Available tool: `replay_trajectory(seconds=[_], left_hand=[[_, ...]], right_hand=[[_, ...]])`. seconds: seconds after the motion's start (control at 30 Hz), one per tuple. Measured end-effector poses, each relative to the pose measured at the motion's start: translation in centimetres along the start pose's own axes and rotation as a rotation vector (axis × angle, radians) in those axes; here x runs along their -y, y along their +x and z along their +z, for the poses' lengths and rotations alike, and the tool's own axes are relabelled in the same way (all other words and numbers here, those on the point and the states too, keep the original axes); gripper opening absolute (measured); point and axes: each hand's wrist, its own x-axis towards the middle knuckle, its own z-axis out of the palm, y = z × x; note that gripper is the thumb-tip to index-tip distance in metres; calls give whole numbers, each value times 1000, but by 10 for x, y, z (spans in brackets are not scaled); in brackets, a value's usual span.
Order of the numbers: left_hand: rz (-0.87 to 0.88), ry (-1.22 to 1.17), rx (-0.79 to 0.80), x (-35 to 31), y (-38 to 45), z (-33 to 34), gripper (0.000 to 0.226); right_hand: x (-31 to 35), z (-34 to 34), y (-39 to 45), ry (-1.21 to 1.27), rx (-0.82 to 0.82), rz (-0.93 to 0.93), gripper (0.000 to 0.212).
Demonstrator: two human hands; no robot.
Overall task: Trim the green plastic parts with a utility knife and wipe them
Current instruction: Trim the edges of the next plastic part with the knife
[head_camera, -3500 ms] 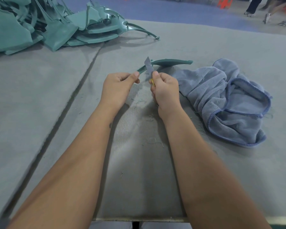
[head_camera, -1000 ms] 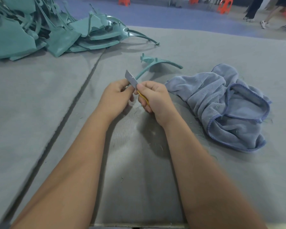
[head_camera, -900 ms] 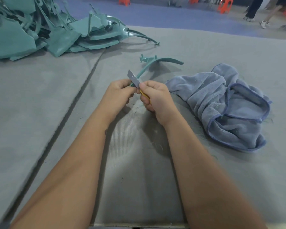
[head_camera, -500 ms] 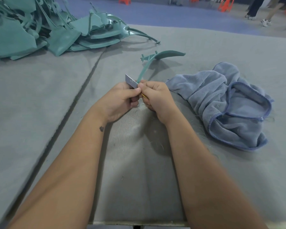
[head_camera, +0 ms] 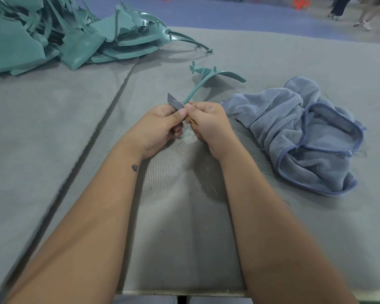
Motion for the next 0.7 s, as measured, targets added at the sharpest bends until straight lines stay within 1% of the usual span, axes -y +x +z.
replay_trajectory(seconds=[0.17,0.33,0.5,0.57,0.7], left_hand=[[15,102,-48,-1,1,0,24],[14,144,-79,-2,0,2,24],[47,256,-226,2,3,3,24],[57,257,-264,2,3,0,17],[52,229,-289,1,1,-7,10]], right_hand=[[-2,1,1,-47,-50,-14,39],[-4,4,2,-124,-117,-57,42],[-6,6,5,-124,-221,-48,42],[-6,4,8,-85,-261,-19,43],[-4,0,13,105,-355,94,41]])
